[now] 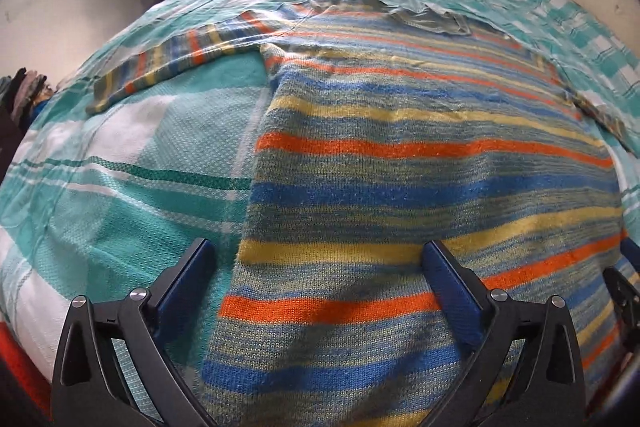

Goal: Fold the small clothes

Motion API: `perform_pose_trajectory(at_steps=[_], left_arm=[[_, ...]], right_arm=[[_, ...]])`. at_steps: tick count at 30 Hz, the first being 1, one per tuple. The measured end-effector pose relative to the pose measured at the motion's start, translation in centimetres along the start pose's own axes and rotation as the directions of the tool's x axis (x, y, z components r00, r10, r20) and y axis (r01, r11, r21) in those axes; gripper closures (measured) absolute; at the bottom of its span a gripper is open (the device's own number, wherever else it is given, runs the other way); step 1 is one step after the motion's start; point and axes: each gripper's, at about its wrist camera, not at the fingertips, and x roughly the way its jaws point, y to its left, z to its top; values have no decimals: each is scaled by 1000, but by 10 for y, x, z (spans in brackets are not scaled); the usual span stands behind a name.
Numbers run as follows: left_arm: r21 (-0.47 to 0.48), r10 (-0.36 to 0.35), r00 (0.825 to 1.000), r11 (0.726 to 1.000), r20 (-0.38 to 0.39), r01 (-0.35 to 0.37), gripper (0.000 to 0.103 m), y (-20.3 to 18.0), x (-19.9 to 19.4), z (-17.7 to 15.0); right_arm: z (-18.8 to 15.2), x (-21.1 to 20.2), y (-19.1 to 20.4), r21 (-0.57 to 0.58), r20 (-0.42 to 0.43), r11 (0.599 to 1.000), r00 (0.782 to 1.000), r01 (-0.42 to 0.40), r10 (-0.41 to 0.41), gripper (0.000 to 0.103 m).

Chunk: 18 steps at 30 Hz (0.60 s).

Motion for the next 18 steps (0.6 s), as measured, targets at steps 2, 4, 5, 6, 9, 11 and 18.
perform_pose_trajectory(at_steps=[2,4,5,6,9,11,18], left_arm=[[14,2,999,1000,-44,-2,1,0,-2,5],[-4,-13,998,1000,-67,13,1,7,-14,16],[-24,-33,998,999,-48,31,1,14,-20,21],[-50,-48,999,998,-17,47,1,24,-26,30],[-143,-21,999,989,27,25,1,64,-19,68],[-214,-2,1000,977,-10,0,1,95,8,91],[-243,-24,1000,970,1,24,0,146,70,81]], right_arm=[[-1,0,3,-16,12,1000,1000,6,-6,13],[-2,2,6,-38,21,999,1000,21,-20,12],[-2,1,9,-41,27,999,999,24,-23,12],[-3,0,8,-42,32,999,999,23,-22,11],[-4,1,8,-43,40,999,999,20,-18,11],[-5,1,8,-43,43,999,999,19,-17,11],[-6,3,7,-48,59,999,998,18,-15,6]])
